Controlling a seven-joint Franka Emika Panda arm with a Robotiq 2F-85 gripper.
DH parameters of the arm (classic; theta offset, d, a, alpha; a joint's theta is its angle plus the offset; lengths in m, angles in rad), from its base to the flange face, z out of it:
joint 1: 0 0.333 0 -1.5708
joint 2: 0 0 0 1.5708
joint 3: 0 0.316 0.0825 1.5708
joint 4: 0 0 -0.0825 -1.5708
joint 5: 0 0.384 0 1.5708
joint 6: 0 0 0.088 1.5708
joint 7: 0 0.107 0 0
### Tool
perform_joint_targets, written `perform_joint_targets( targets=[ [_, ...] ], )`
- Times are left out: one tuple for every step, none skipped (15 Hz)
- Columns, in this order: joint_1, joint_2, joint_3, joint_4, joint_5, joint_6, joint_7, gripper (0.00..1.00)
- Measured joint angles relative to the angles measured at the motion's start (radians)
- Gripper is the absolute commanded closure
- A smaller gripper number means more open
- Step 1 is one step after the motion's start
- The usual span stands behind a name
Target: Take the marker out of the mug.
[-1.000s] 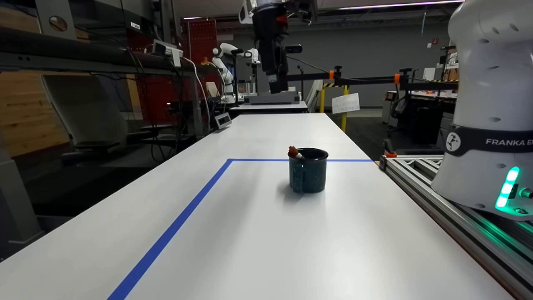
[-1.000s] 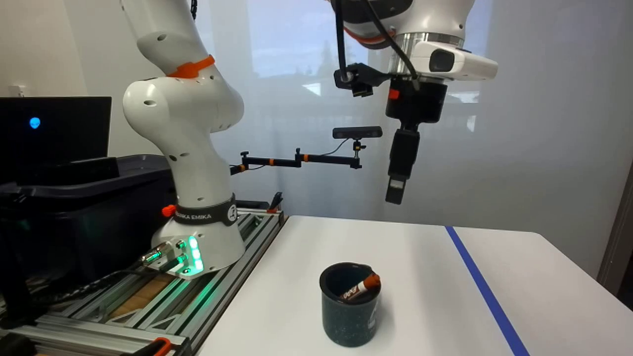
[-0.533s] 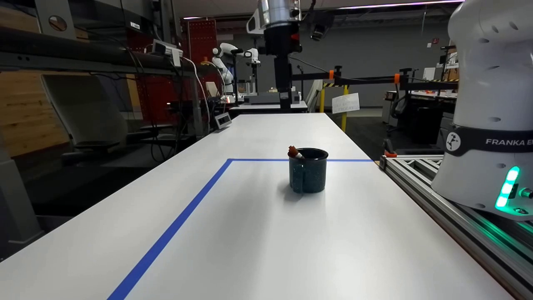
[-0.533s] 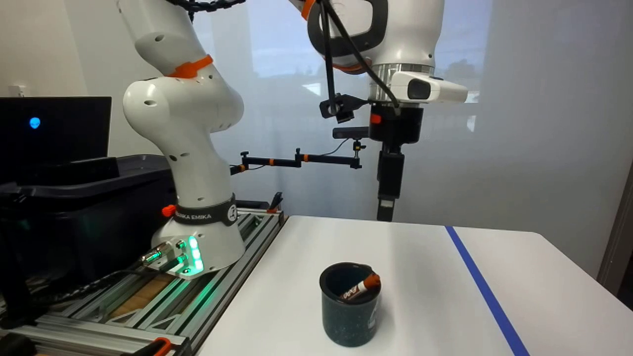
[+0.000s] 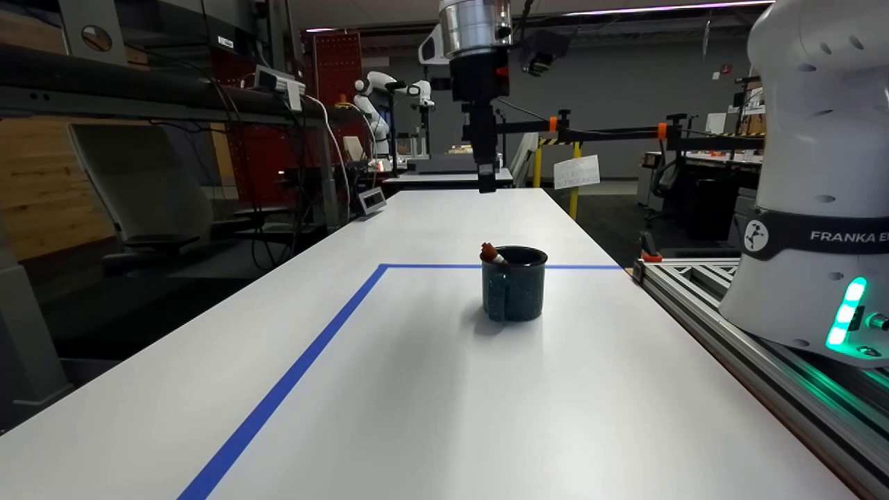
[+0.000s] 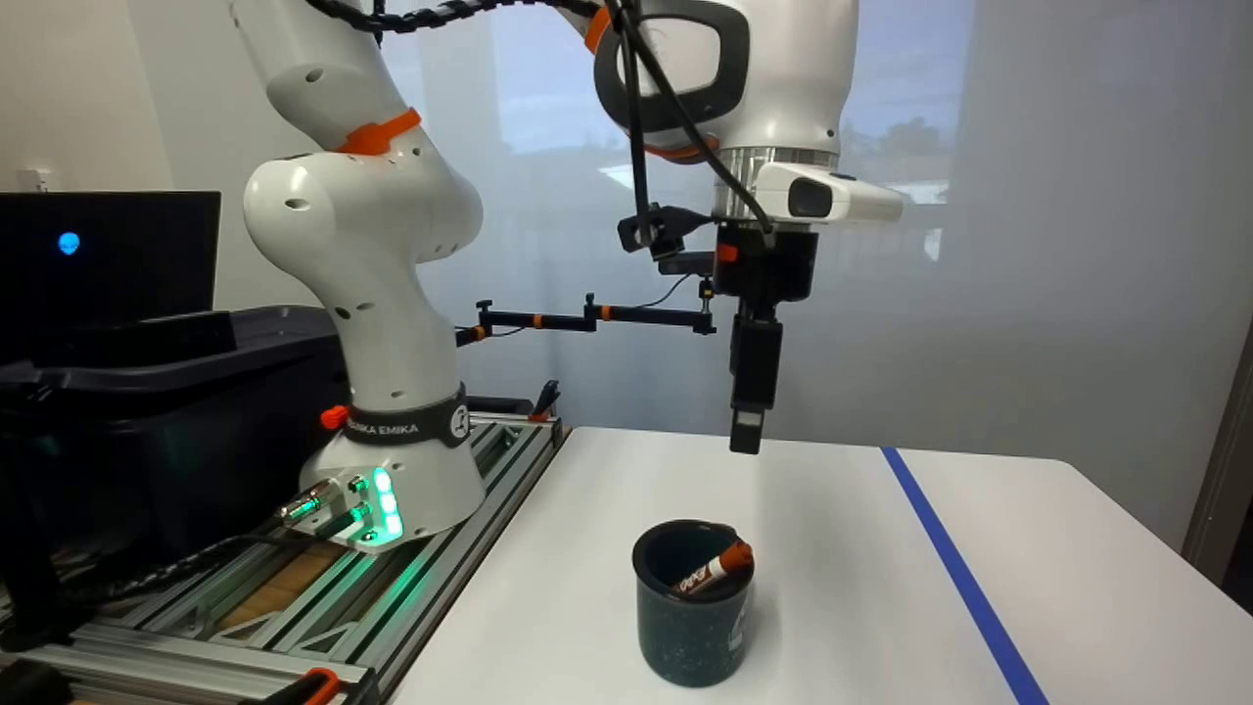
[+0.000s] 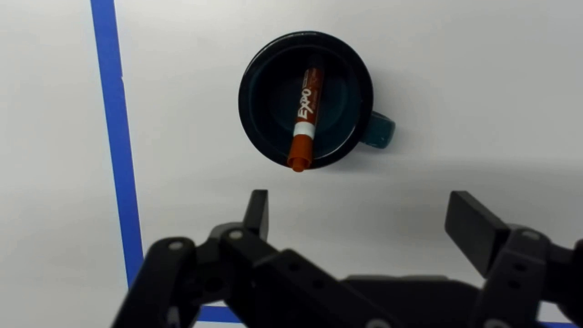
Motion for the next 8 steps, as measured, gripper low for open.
perform_joint_targets(
  targets=[
    [-0.002,-0.002,0.003,-0.024,-0.014,0.032,0.005,0.0],
    [-0.005,0.0,0.006,-0.037,-0.029,0.068,0.014,0.0],
    [-0.007,0.006,0.01,-0.037,-0.038,0.099,0.023,0.0],
    [-0.009,0.012,0.012,-0.035,-0.043,0.13,0.03,0.0],
    [-0.012,0.018,0.012,-0.034,-0.047,0.171,0.037,0.0],
    [-0.019,0.024,0.013,-0.034,-0.058,0.216,0.047,0.0],
    [-0.027,0.032,0.014,-0.033,-0.063,0.252,0.054,0.0],
    [-0.032,0.04,0.014,-0.033,-0.064,0.272,0.055,0.0]
  ],
)
